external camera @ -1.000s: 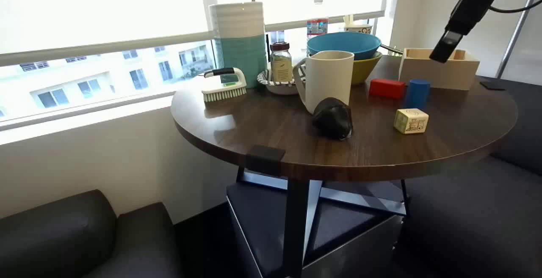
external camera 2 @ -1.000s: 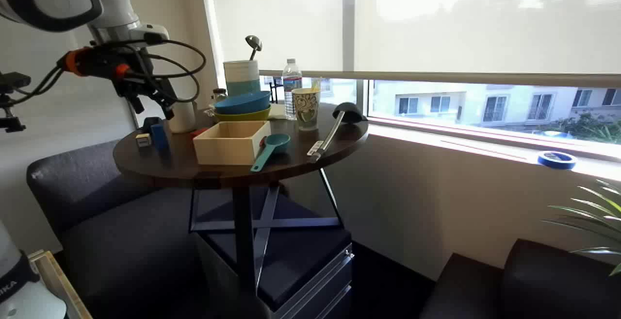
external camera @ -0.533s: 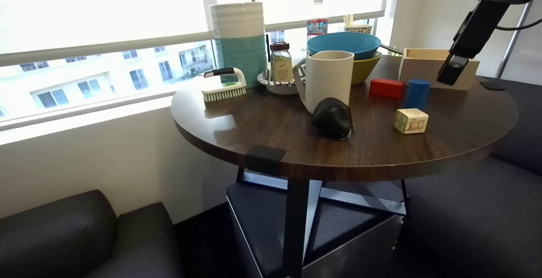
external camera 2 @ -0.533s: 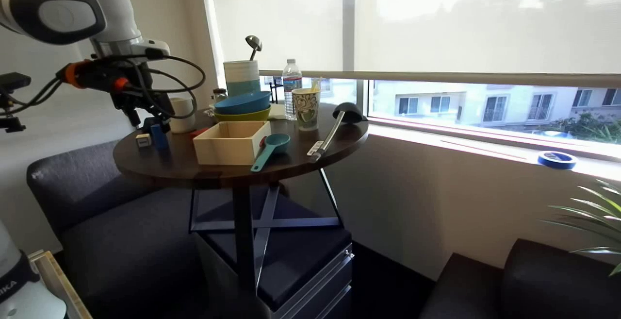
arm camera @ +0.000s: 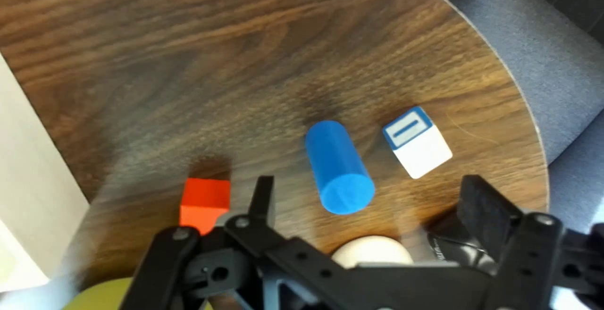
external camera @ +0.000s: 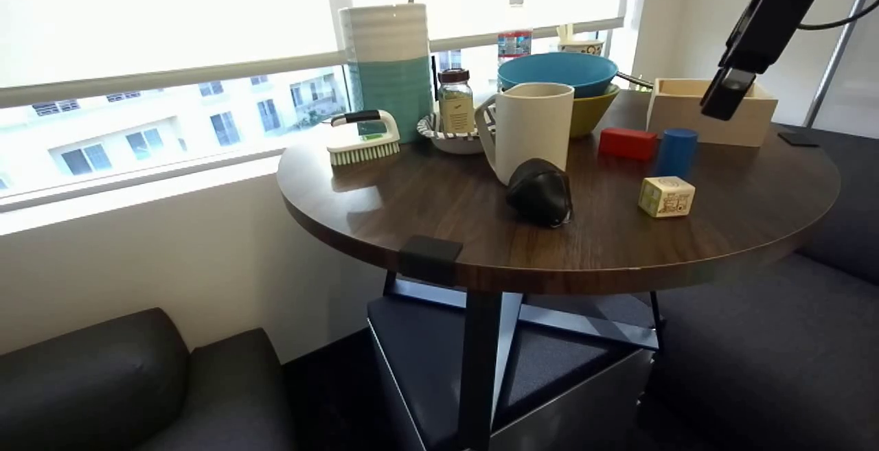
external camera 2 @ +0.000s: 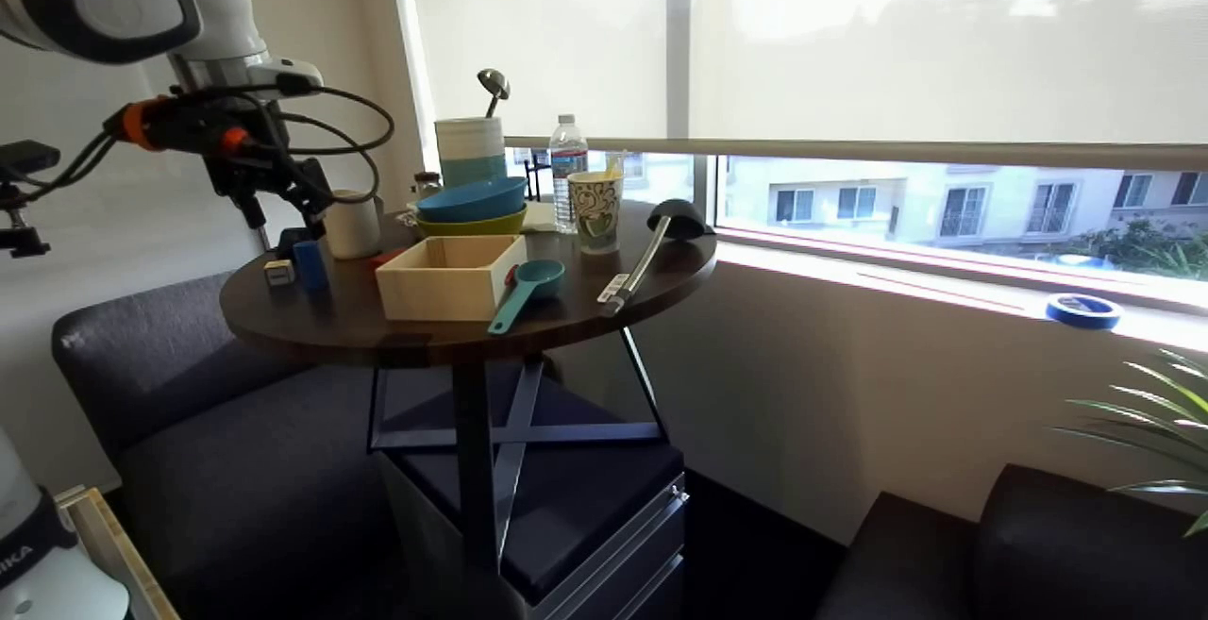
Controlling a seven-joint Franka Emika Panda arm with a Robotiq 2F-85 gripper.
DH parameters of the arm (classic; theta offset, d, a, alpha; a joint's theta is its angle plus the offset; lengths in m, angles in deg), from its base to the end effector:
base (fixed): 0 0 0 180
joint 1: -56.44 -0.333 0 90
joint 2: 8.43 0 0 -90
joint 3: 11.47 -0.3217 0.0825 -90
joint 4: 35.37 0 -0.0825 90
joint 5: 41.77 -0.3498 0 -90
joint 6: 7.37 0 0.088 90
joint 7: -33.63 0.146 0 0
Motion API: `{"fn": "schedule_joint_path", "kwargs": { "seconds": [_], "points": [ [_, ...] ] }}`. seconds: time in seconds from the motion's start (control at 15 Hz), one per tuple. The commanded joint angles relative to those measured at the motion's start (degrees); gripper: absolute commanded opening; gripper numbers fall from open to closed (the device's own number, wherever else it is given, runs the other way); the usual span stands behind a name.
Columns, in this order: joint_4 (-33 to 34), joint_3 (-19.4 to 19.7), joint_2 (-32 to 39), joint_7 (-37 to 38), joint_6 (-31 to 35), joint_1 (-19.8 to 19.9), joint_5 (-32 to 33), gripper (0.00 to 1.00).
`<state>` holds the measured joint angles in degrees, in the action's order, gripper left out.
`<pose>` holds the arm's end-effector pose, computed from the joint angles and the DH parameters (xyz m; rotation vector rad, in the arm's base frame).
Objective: Put the black object in the white mug
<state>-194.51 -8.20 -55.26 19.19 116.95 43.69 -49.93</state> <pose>0.2876 0.0594 0.4331 -2.9165 -0.5352 -0.3172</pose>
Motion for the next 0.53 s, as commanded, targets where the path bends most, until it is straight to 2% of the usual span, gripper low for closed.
{"fn": "schedule_joint_path", "kwargs": {
  "seconds": [0.0,0.2,0.47],
  "points": [
    [3.56,-2.76,4.75,2.19,0.26,-5.14,-6.24,1.00],
    [5.08,-4.94,8.87,6.21,2.19,-7.43,-12.31,1.00],
    [6.16,-7.71,12.30,9.85,7.74,-7.99,-17.43,1.00]
  ]
}}
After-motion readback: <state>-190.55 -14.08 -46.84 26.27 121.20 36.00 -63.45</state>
